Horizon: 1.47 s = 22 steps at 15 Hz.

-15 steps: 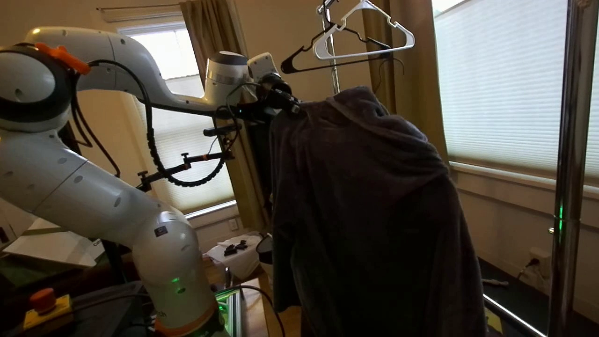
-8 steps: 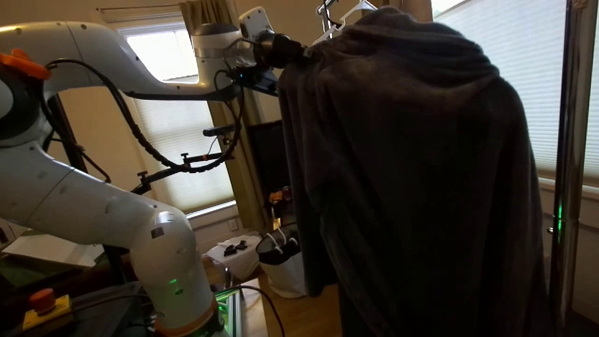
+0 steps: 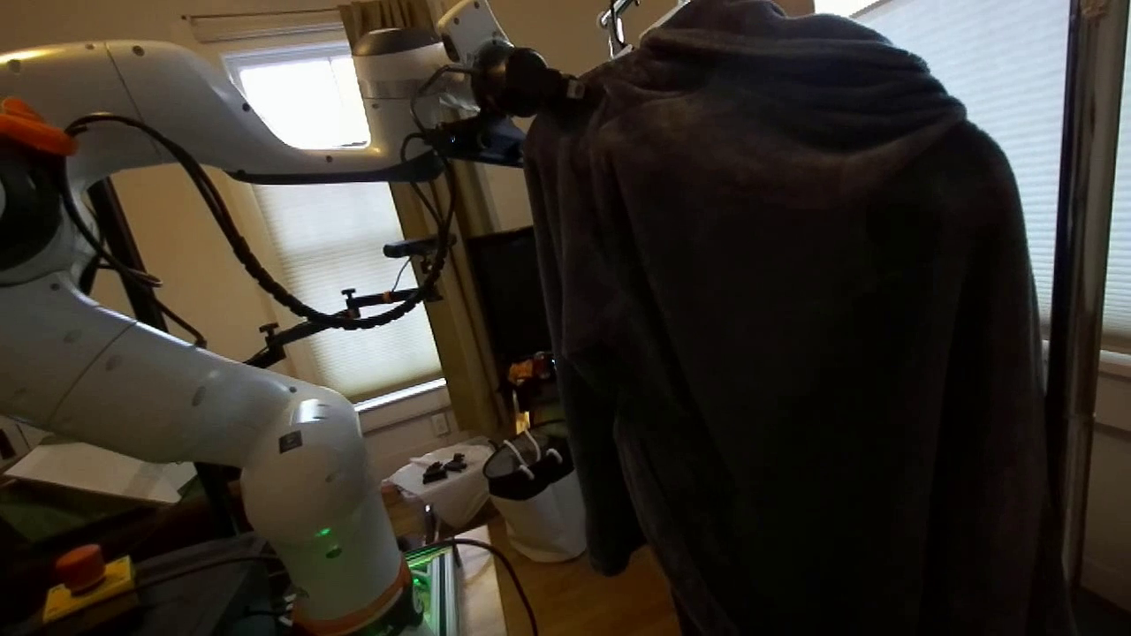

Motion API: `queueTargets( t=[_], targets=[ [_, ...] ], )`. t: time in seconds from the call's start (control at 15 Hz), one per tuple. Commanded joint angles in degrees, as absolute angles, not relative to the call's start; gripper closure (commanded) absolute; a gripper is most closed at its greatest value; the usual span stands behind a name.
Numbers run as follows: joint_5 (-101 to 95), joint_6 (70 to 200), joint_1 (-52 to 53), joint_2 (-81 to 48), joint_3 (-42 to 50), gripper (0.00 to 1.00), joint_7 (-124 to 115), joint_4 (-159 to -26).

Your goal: Pick up the gray robe with the coat hanger and hang it on the top rail

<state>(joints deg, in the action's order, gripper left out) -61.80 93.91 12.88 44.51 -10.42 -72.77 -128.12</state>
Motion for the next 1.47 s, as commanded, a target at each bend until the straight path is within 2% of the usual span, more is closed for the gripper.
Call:
queueTargets(
  t=[0.0, 0.47, 0.53, 0.6, 0.67, 0.73, 1.4],
  targets=[
    [-64.12, 99.48, 12.55, 46.99, -10.91, 0.98, -72.87, -126.64],
    [-65.16, 116.83, 11.43, 49.5, -5.16, 0.98, -62.47, -120.76],
    [-64.03, 118.15, 10.77, 49.6, -4.43, 0.98, -61.36, -119.81],
    [-60.99, 115.44, 9.66, 48.53, -6.48, 0.93, -63.1, -122.52],
    [-60.86, 116.67, 9.21, 48.7, -5.7, 0.93, -61.96, -121.59],
    [-60.79, 117.14, 9.0, 48.85, -5.28, 0.98, -61.37, -121.08],
    [-53.38, 130.06, 5.31, 52.61, 0.33, 0.98, -55.29, -124.31]
  ],
)
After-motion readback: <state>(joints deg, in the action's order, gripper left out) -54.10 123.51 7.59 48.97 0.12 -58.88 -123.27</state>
